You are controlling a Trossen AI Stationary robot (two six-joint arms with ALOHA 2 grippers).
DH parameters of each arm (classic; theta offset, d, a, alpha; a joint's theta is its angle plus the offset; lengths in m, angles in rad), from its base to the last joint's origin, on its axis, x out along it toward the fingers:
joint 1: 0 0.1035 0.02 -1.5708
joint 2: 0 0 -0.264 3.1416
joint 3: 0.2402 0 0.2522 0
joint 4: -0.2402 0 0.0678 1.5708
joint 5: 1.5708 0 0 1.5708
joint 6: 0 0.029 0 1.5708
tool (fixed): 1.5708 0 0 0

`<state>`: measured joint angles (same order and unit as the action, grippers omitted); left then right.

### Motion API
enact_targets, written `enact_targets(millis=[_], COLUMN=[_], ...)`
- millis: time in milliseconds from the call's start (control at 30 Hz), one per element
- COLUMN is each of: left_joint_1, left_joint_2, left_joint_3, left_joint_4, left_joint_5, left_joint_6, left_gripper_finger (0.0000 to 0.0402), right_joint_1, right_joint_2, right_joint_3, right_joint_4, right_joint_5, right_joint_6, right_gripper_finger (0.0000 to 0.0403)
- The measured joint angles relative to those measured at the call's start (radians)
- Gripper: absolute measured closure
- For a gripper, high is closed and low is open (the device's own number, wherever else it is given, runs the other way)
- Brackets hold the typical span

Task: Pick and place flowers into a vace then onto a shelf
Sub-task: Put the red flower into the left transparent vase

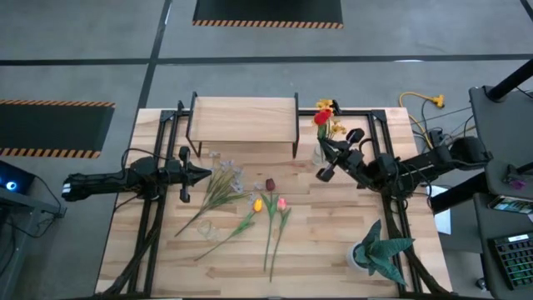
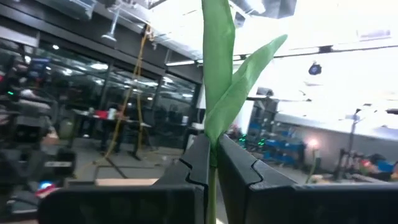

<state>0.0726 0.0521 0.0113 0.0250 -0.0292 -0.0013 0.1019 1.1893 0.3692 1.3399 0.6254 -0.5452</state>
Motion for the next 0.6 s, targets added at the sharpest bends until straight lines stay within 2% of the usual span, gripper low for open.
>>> enact_targets(millis=[600], left_joint_1=[0.0], left_joint_2=[0.0], left_joint_3=[0.0], left_joint_4=[0.0], left_joint_5=[0.0], left_joint_6=[0.0], left_gripper_finger=[0.0401], right_joint_1=[-0.178], right_joint_2=[0.105], right_joint_3=[0.021], right_joint_4=[0.013], right_joint_5=[-0.051], right_joint_6=[-0.066], right_gripper_finger=[0.039])
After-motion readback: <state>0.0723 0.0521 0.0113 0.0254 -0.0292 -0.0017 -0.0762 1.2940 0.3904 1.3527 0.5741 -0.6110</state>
